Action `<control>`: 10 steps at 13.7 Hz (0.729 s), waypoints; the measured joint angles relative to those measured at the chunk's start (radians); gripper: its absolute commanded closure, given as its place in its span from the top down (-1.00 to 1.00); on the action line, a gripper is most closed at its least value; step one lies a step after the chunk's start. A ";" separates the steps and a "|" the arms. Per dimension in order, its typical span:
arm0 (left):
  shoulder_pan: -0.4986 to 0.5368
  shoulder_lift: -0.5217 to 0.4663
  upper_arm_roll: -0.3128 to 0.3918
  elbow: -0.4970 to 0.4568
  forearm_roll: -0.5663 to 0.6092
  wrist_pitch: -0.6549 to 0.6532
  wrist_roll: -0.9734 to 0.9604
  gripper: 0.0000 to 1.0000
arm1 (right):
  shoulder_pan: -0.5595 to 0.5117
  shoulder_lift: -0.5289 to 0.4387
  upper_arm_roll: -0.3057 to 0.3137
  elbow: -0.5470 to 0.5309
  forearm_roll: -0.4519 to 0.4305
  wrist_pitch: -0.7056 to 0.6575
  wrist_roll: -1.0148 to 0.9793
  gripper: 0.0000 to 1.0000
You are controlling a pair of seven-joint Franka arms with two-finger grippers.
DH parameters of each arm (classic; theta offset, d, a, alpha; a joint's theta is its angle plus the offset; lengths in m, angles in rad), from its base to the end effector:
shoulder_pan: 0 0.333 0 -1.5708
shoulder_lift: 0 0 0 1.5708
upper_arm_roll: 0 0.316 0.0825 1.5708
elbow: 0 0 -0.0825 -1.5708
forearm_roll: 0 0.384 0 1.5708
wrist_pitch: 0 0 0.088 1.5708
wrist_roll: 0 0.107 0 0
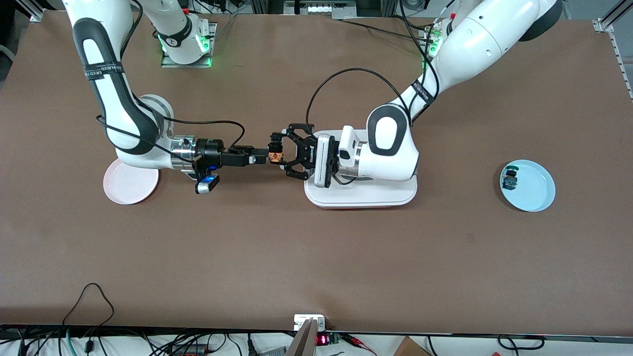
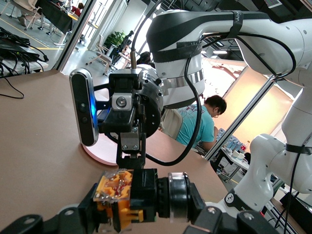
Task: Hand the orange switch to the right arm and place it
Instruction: 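Reach the right gripper toward the switch held by the left gripper, then close the right gripper on the switch while the left gripper opens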
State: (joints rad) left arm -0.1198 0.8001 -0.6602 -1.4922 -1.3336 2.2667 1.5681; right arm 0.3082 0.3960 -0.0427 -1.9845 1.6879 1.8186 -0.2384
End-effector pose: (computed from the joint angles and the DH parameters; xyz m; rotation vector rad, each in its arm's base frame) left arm 0.5770 -0.4569 0.3085 1.4613 -0.9438 0.5946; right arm 0.5632 0.2392 0.2963 -1.6398 0.4675 0.4356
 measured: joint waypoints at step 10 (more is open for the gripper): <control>0.000 0.000 0.000 0.000 -0.011 0.000 0.000 -0.48 | 0.034 0.000 0.000 -0.018 0.053 0.003 0.000 0.16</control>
State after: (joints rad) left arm -0.1198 0.8002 -0.6602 -1.4922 -1.3446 2.2667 1.5681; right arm 0.3420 0.3960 -0.0429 -2.0021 1.7407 1.8220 -0.2379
